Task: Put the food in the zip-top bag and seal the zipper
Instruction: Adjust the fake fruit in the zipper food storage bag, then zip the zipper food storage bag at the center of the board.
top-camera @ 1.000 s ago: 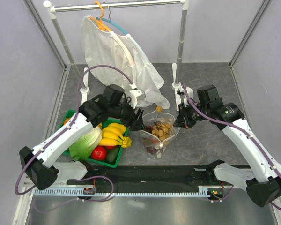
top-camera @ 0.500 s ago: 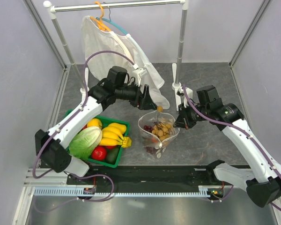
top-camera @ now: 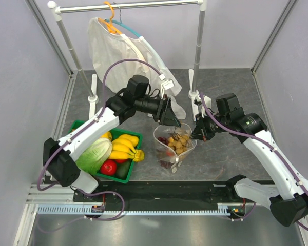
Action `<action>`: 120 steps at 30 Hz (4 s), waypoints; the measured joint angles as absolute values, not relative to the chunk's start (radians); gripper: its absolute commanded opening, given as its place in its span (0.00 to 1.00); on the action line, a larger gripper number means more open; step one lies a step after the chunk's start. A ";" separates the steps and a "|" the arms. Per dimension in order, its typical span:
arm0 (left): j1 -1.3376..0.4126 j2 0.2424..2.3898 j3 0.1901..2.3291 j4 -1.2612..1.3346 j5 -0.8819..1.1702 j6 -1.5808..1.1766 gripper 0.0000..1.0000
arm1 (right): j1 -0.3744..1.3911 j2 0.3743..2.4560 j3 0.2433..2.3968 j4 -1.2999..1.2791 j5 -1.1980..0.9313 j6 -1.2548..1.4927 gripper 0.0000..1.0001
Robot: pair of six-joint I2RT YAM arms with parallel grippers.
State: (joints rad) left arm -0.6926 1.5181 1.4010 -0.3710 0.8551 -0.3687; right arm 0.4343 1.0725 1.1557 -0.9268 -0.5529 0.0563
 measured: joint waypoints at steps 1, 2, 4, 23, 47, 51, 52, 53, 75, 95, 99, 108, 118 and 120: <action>-0.695 1.500 1.396 -0.367 0.872 -0.361 0.52 | 0.434 1.073 1.156 -0.925 -0.553 0.057 0.00; -0.698 1.482 1.391 -0.363 0.886 -0.350 0.52 | 0.434 1.073 1.156 -0.923 -0.553 0.057 0.00; -0.703 1.448 1.387 -0.368 0.911 -0.330 0.50 | 0.434 1.073 1.156 -0.918 -0.553 0.059 0.00; -0.757 1.324 1.382 -0.891 0.732 0.726 0.75 | 0.434 1.075 1.156 -0.904 -0.570 0.056 0.00; -0.976 1.322 1.219 -0.534 0.489 0.371 0.02 | 0.463 1.263 1.336 -0.703 -0.673 0.093 0.84; -0.917 1.318 1.158 -0.452 0.466 0.220 0.02 | 0.440 1.193 1.341 -0.749 -0.663 0.037 0.85; -0.911 1.311 1.139 -0.432 0.464 0.188 0.02 | 0.434 1.153 1.324 -0.756 -0.654 0.027 0.85; -0.905 1.299 1.116 -0.412 0.464 0.155 0.02 | 0.429 1.104 1.296 -0.764 -0.645 0.017 0.84; -0.887 1.290 1.099 -0.265 0.537 -0.059 0.02 | 0.428 0.667 0.859 -0.766 -0.641 -0.373 0.63; -0.883 1.317 1.099 -0.206 0.553 -0.139 0.02 | 0.428 0.694 0.720 -0.469 -0.659 -0.252 0.00; -0.877 1.317 1.099 -0.207 0.554 -0.139 0.26 | 0.428 0.692 0.720 -0.469 -0.657 -0.262 0.00; -0.809 1.285 1.118 -0.261 0.662 0.124 0.68 | 0.428 0.647 0.720 -0.546 -0.663 -0.359 0.00; -0.926 1.390 1.317 -0.282 0.767 0.518 0.71 | 0.428 0.649 0.720 -0.565 -0.670 -0.426 0.00; -0.950 1.429 1.322 -0.286 0.768 0.561 0.69 | 0.428 0.648 0.720 -0.565 -0.670 -0.432 0.00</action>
